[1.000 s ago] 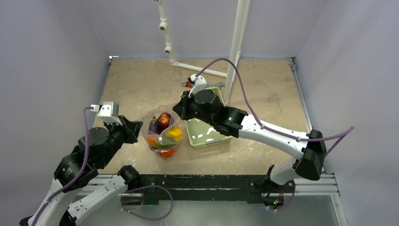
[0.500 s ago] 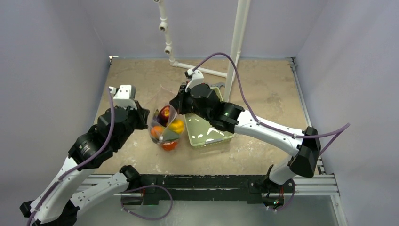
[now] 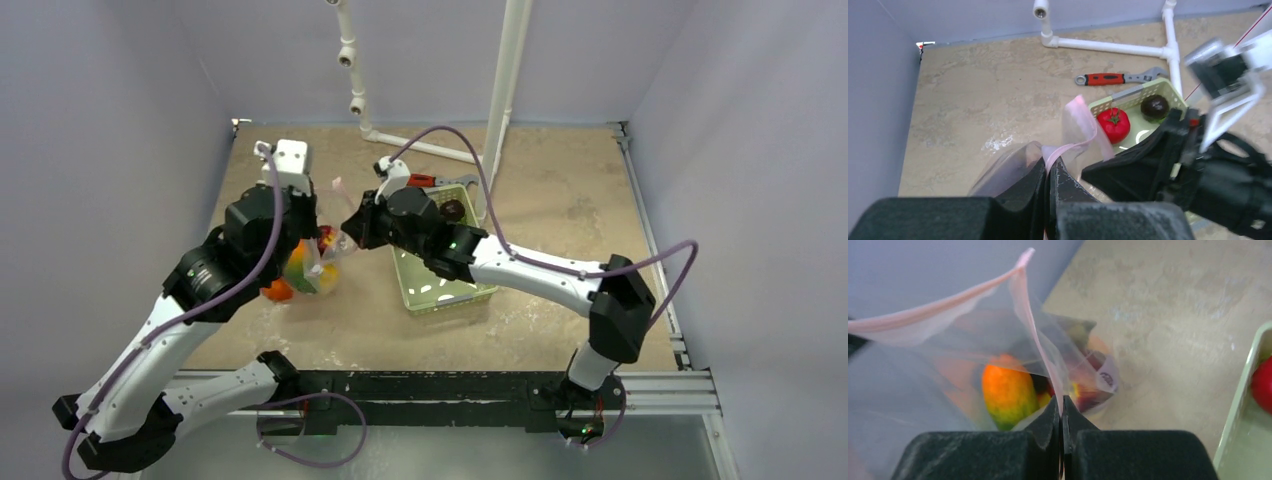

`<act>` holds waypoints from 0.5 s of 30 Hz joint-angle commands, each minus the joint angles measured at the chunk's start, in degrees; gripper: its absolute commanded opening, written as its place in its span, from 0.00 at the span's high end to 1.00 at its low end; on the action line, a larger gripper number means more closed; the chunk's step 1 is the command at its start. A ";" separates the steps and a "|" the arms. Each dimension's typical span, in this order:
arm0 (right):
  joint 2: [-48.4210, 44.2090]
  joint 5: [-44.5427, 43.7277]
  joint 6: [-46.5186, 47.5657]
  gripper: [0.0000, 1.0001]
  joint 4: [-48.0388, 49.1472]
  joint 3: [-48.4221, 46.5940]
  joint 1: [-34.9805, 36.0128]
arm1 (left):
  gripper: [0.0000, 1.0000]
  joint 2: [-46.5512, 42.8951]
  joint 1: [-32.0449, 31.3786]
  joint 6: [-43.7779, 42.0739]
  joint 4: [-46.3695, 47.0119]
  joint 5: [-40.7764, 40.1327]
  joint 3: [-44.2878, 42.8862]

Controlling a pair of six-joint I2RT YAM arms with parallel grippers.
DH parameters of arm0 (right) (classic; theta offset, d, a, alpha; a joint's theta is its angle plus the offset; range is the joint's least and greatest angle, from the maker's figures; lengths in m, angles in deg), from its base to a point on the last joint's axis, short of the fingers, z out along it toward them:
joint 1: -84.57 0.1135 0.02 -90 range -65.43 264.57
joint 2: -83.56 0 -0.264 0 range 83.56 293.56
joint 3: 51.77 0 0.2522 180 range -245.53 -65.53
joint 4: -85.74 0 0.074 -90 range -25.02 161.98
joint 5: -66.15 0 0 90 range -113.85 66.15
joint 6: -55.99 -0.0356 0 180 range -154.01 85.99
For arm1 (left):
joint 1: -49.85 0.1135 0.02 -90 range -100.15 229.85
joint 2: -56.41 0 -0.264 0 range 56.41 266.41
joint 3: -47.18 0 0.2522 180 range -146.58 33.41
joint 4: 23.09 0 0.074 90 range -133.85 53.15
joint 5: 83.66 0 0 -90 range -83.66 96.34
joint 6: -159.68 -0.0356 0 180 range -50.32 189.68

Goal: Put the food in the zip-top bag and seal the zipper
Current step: Adjust the zipper food storage bag at the center of the board.

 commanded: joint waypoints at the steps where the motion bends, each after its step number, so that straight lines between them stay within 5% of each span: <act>1: 5.38 6.09 -2.31 1.00 7.59 4.12 0.00 | 1.00 1.11 -0.09 -2.58 3.66 2.01 3.62; 15: 4.47 3.22 -0.96 0.94 8.12 8.42 0.00 | 1.00 -8.27 -0.08 6.72 6.94 11.10 21.92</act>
